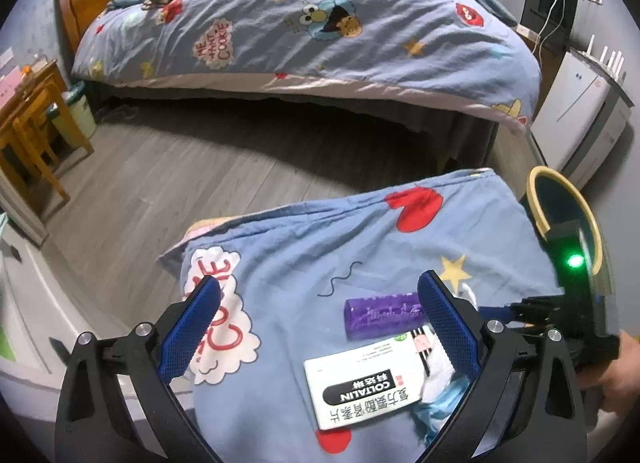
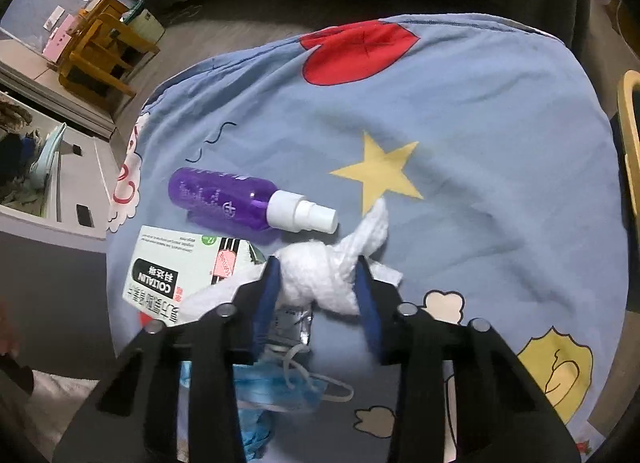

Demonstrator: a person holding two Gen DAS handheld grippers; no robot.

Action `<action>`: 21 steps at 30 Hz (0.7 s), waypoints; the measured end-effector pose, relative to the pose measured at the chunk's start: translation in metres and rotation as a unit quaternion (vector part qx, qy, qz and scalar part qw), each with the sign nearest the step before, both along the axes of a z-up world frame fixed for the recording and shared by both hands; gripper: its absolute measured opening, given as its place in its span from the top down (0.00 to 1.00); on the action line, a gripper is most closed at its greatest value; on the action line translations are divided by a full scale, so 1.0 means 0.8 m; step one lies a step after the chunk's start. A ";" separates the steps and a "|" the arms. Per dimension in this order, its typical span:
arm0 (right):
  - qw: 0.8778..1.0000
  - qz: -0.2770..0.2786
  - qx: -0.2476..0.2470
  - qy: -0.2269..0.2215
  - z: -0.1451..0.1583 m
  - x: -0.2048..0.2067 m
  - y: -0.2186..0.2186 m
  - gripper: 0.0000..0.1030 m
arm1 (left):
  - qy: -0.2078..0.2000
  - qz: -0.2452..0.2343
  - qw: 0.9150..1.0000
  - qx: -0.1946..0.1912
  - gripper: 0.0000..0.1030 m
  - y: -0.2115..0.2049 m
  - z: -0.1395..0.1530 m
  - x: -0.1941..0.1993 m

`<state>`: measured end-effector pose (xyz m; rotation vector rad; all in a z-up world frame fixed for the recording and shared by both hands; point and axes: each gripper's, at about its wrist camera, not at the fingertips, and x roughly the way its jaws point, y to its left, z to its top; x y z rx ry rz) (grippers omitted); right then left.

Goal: Collect trash
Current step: 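Grasp the white wipe with the right tool while the left tool grasps the purple spray bottle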

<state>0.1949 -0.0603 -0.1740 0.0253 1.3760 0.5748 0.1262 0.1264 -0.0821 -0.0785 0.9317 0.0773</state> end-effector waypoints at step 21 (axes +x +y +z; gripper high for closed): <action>0.980 -0.170 0.081 -0.058 0.098 0.053 -0.172 0.70 | 0.096 -0.086 0.985 0.111 0.05 -0.087 -0.100 0.045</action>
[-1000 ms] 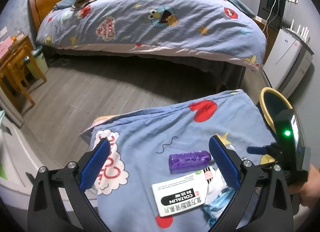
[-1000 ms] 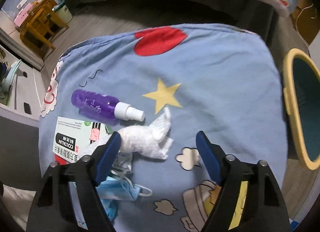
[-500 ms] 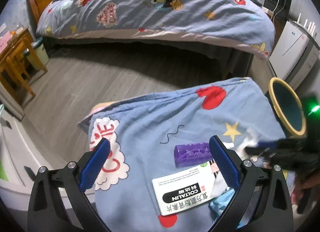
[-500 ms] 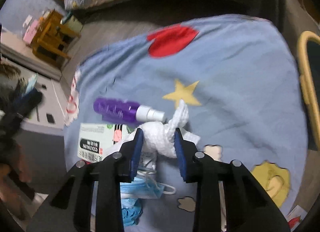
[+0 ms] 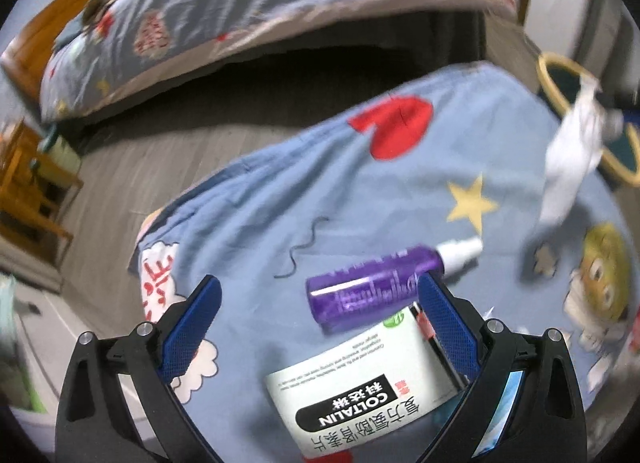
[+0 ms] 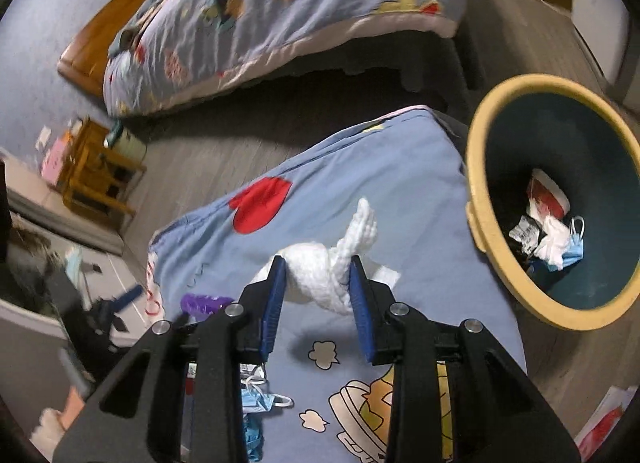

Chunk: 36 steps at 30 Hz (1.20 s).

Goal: Collect trash
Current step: 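Grasp the white wipe with the right tool while the left tool grasps the purple spray bottle, then carry the white wipe and purple spray bottle over the bin with both tools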

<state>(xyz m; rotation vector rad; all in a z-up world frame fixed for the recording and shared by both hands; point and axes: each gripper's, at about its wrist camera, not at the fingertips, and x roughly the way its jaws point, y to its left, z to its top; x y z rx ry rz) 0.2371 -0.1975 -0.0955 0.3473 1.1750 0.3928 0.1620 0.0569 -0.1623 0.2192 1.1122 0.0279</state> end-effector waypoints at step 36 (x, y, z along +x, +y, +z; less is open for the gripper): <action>0.999 -0.001 0.033 0.009 -0.009 0.018 -0.026 0.70 | -0.004 -0.066 0.996 -0.061 0.66 -0.036 -0.036 0.069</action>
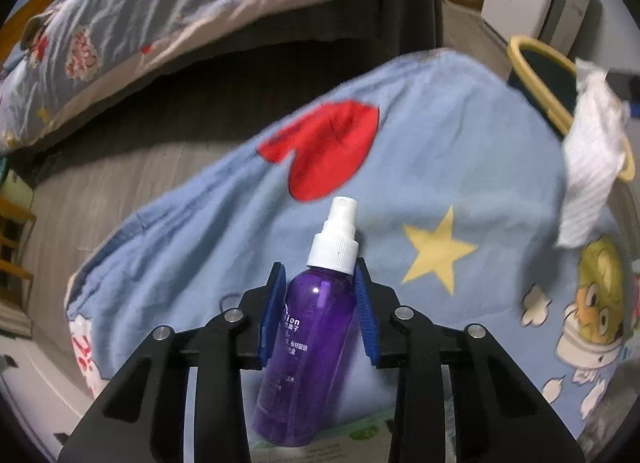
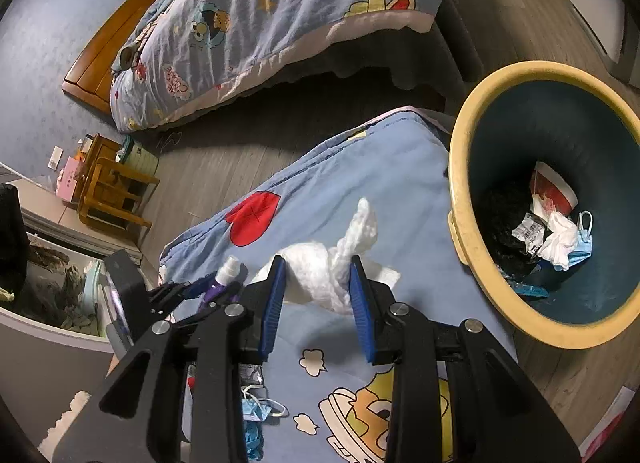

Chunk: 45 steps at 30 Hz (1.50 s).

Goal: Collect trash
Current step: 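Carry the white wipe and purple spray bottle over the bin with both tools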

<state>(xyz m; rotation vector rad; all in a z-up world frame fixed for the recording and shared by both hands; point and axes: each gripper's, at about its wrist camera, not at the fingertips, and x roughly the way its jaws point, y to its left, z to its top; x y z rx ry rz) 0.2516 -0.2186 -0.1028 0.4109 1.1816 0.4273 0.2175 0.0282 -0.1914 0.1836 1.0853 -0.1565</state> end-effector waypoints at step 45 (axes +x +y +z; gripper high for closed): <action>0.972 -0.209 -0.099 -0.045 0.016 -0.003 -0.267 0.69 | -0.086 -0.149 0.982 -0.078 0.67 -0.327 0.149 0.011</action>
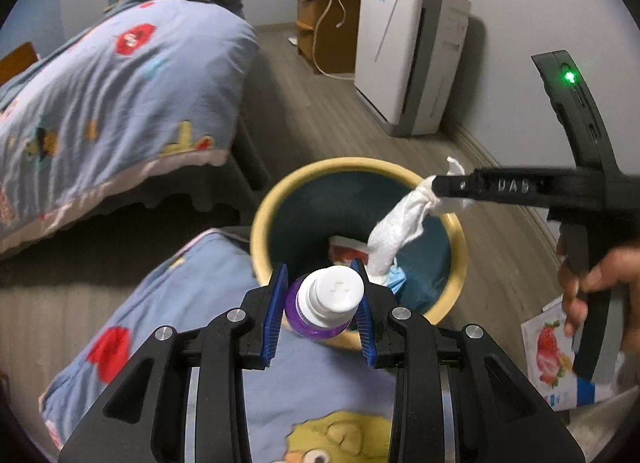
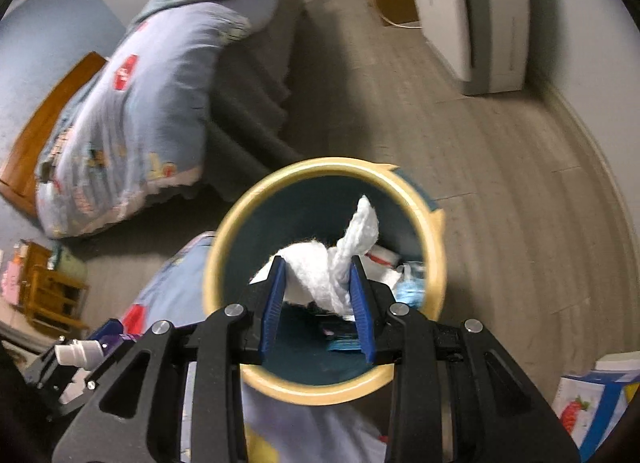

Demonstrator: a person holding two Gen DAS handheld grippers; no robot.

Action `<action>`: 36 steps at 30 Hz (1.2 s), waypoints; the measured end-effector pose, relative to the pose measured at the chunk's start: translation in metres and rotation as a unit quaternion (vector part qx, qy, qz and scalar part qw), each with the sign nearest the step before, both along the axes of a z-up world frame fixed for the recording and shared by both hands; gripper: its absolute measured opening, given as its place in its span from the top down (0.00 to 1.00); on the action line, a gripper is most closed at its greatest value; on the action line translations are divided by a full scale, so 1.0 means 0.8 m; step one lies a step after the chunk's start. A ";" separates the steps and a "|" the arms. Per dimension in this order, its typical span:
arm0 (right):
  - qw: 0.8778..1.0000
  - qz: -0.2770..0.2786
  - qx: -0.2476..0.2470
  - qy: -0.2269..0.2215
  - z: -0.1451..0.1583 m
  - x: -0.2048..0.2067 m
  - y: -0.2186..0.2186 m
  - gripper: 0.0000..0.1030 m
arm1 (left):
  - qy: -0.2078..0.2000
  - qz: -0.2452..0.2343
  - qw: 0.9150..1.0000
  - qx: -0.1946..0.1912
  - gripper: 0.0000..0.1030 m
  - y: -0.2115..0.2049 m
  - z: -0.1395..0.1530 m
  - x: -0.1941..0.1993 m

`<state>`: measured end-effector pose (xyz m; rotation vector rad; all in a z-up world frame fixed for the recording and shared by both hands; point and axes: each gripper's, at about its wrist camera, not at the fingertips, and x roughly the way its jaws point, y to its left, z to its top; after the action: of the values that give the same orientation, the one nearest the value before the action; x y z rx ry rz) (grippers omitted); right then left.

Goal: Collect trash
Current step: 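Carry the white wipe and purple spray bottle over the bin with both tools, then open both tools to drop the wipe and spray bottle into the bin, then move both tools back over the medicine card and blue mask on the pillow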

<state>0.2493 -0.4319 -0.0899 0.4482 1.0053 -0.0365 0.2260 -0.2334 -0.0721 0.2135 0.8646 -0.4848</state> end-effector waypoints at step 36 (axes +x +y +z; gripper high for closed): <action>0.997 0.018 -0.078 -0.017 0.021 0.004 0.038 0.06 | 0.004 0.067 0.998 0.003 0.15 0.043 -0.010 -0.007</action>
<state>0.2529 -0.4014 -0.0733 0.2878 0.9683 -0.0743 0.2201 -0.1993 -0.0799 0.1573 0.8816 -0.3588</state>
